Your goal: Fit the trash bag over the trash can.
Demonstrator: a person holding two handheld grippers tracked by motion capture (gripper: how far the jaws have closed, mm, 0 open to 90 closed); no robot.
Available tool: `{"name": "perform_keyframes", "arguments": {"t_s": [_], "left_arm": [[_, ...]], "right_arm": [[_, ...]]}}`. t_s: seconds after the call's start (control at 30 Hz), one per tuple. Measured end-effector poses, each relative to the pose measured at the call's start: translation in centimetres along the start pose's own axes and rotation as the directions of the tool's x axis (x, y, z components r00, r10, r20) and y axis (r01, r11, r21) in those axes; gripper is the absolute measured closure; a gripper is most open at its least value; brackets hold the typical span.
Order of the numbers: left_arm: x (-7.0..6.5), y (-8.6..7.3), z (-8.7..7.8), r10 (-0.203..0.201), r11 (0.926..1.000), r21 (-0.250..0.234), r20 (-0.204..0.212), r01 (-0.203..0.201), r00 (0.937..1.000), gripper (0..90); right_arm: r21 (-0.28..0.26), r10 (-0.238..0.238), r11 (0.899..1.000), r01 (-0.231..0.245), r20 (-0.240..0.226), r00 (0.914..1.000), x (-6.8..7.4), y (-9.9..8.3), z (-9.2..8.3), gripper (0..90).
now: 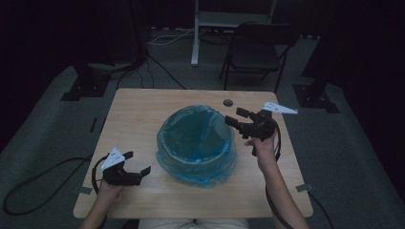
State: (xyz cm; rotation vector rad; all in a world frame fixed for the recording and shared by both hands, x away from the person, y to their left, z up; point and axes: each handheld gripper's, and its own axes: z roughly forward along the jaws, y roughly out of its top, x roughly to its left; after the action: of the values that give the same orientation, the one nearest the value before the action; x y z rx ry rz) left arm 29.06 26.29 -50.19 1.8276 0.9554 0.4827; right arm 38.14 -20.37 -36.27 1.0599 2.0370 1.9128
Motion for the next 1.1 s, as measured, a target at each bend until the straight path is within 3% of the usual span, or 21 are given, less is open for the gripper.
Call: {"name": "perform_keyframes", "arguments": {"t_s": [0.07, 0.1, 0.17, 0.2, 0.37, 0.53, 0.57, 0.6, 0.67, 0.73, 0.77, 0.87, 0.9, 0.93, 1.03, 1.07, 1.1], "left_arm": [[0.2, -0.3, -0.2, 0.005, 1.0, -0.006, -0.015, -0.005, 0.9999, 0.1], [0.3, -0.5, -0.3, 0.003, 0.9999, -0.012, -0.021, -0.003, 0.9998, 0.1], [0.4, -0.6, -0.4, 0.001, 0.9999, -0.012, -0.03, -0.001, 0.9996, 0.1], [0.7, -1.0, -0.7, 0.007, 0.9997, -0.021, -0.061, -0.009, 0.9981, 0.1], [1.2, -1.2, -1.5, 0.014, 0.9996, -0.022, -0.095, -0.016, 0.9953, 0.1], [1.6, -1.8, -2.0, 0.031, 0.9995, -0.003, -0.127, -0.032, 0.9914, 0.1], [1.6, -1.8, -2.0, 0.031, 0.9995, -0.003, -0.127, -0.032, 0.9914, 0.1], [1.7, -2.0, -2.3, 0.032, 0.9994, -0.007, -0.139, -0.033, 0.9898, 0.1], [1.8, -2.1, -2.5, 0.026, 0.9995, -0.014, -0.148, -0.028, 0.9887, 0.1], [2.1, -2.2, -2.9, 0.004, 0.9995, -0.03, -0.156, -0.008, 0.9877, 0.1], [2.1, -2.2, -2.9, 0.004, 0.9995, -0.03, -0.156, -0.008, 0.9877, 0.1], [2.5, -2.5, -3.1, -0.008, 0.9993, -0.038, -0.174, 0.001, 0.9848, 0.1], [2.5, -2.5, -3.1, -0.008, 0.9993, -0.038, -0.174, 0.001, 0.9848, 0.1], [2.6, -2.5, -3.2, -0.008, 0.9993, -0.038, -0.174, 0.002, 0.9847, 0.1], [2.7, -2.5, -3.3, -0.01, 0.999, -0.044, -0.188, 0.002, 0.9822, 0.1], [2.7, -2.5, -3.3, -0.01, 0.999, -0.044, -0.188, 0.002, 0.9822, 0.1], [2.8, -2.6, -3.4, -0.012, 0.9989, -0.046, -0.189, 0.004, 0.9819, 0.1]], "right_arm": [[-0.001, -0.005, 1.0, 0.005, -0.017, 0.9998, 0.4, 0.5, 0.5, 19.6], [0.005, -0.017, 1.0, 0.017, -0.053, 0.9985, 1.1, 1.5, 1.7, 19.6], [0.005, -0.017, 1.0, 0.017, -0.053, 0.9985, 1.1, 1.5, 1.7, 19.6], [0.032, -0.051, 0.998, 0.054, -0.095, 0.9942, 2.2, 2.9, 3.8, 19.6], [0.087, -0.073, 0.992, 0.086, -0.142, 0.9871, 3.9, 4.6, 7.4, 19.6], [0.174, -0.076, 0.979, 0.108, -0.182, 0.9804, 5.1, 4.6, 10.9, 19.6], [0.174, -0.076, 0.979, 0.108, -0.182, 0.9804, 5.1, 4.6, 10.9, 19.6], [0.216, -0.089, 0.968, 0.13, -0.19, 0.9777, 5.3, 4.2, 12.2, 19.6], [0.23, -0.095, 0.964, 0.138, -0.189, 0.9775, 5.3, 4.1, 12.6, 19.6], [0.285, -0.126, 0.942, 0.178, -0.19, 0.9736, 5.4, 3.3, 13.8, 19.6], [0.285, -0.126, 0.942, 0.178, -0.19, 0.9736, 5.4, 3.3, 13.8, 19.6], [0.351, -0.131, 0.916, 0.192, -0.19, 0.973, 5.2, 2.4, 15.0, 19.7], [0.391, -0.132, 0.9, 0.194, -0.181, 0.9746, 5.0, 2.1, 15.4, 19.6], [0.391, -0.132, 0.9, 0.194, -0.181, 0.9746, 5.0, 2.1, 15.4, 19.6], [0.508, -0.125, 0.841, 0.187, -0.153, 0.9802, 4.6, 1.0, 16.7, 19.7], [0.508, -0.125, 0.841, 0.187, -0.153, 0.9802, 4.6, 1.0, 16.7, 19.7], [0.557, -0.126, 0.809, 0.189, -0.15, 0.9806, 4.4, 0.4, 17.3, 19.8]]}}
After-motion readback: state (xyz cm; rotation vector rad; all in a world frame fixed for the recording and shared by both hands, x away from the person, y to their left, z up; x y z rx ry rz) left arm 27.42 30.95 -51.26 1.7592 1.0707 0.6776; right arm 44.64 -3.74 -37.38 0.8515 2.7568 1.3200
